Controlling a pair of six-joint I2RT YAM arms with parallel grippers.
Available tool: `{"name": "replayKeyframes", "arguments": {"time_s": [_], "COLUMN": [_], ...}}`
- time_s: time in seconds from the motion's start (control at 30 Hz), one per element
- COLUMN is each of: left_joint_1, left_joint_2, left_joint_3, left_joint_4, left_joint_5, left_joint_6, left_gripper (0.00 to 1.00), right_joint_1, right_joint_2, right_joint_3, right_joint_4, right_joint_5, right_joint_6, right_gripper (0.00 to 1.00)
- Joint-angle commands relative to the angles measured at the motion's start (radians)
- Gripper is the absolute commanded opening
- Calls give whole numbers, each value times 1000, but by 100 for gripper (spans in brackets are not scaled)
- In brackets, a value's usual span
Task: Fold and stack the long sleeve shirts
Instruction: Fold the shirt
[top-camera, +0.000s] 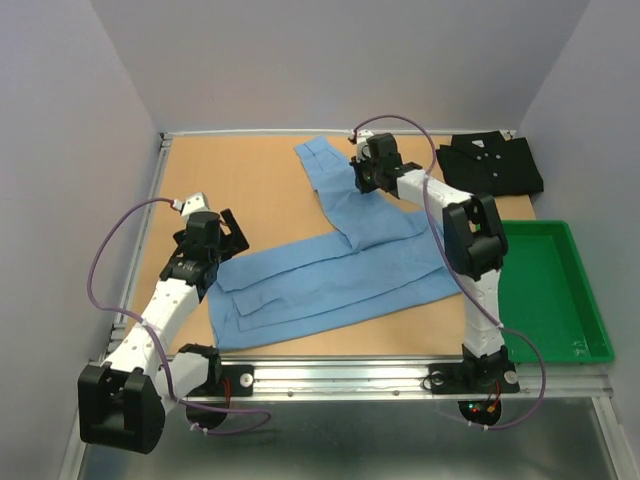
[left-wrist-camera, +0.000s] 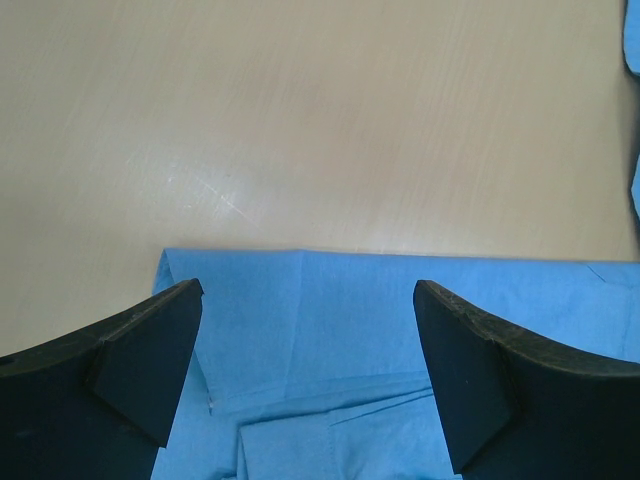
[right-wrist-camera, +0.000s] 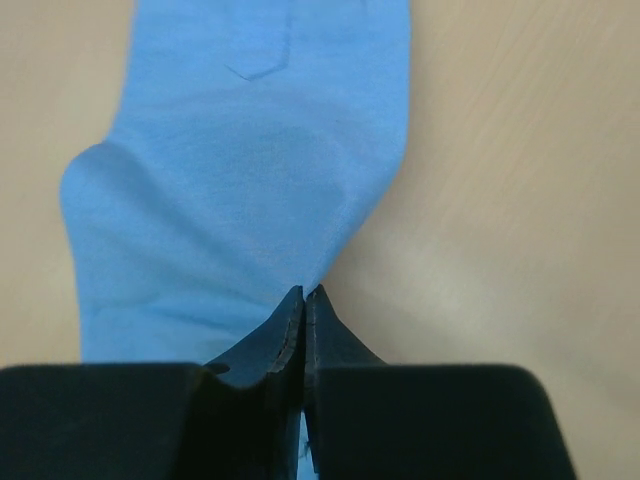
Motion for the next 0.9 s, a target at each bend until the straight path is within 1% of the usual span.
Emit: {"name": "replayKeyframes", "arguments": {"time_s": [0.0,0.03,0.07,0.1,0.13,0.17,0.2,0.27,0.3,0.33,0.37,0.43,0.53,0.57,0.7,0.73,0.87], "left_joint_1": [-5,-5,-5,-5,-5,-5,-5,-5,-5,-5,-6,-5,-6,-5,-5,-5,-5], "left_joint_2": [2,5,7,8,11,13,21,30,39,45,51,73,105,111,134,139,171], "left_joint_3": [0,0,-1,-1,-4,-3,-5,-3,-3,-1,2,3,8,9,9,9,12], "left_joint_4": [25,23,23,21,21,23,20,18,14,12,6,5,2,-2,-17,-18,-23], "left_joint_5": [-25,-19,-17,-11,-6,-3,6,15,18,26,30,47,75,76,78,78,106], "left_joint_6": [12,12,10,7,6,6,1,-8,-13,-24,-30,-48,-59,-65,-82,-88,-109], "left_gripper": [99,99,99,99,99,99,99,99,99,99,99,99,99,99,99,99,99], "right_joint_1": [34,38,49,54,55,57,60,64,67,69,69,69,69,69,69,69,69], "right_joint_2": [-270,-348,-396,-438,-525,-568,-609,-704,-799,-844,-931,-1011,-1145,-1169,-1252,-1263,-1247], "right_joint_3": [-189,-236,-336,-384,-428,-485,-583,-686,-782,-827,-865,-973,-1048,-1079,-1111,-1111,-1076], "right_joint_4": [16,16,16,16,16,16,16,16,15,14,13,2,-39,-57,-185,-203,-338], "right_joint_5": [-71,-79,-83,-114,-132,-149,-175,-211,-252,-277,-298,-353,-413,-421,-452,-447,-358], "right_joint_6": [-22,-21,-14,2,16,27,53,78,128,145,163,214,280,292,357,369,380], "right_gripper": [4,4,4,5,5,6,6,7,7,7,7,7,8,9,13,15,49]}}
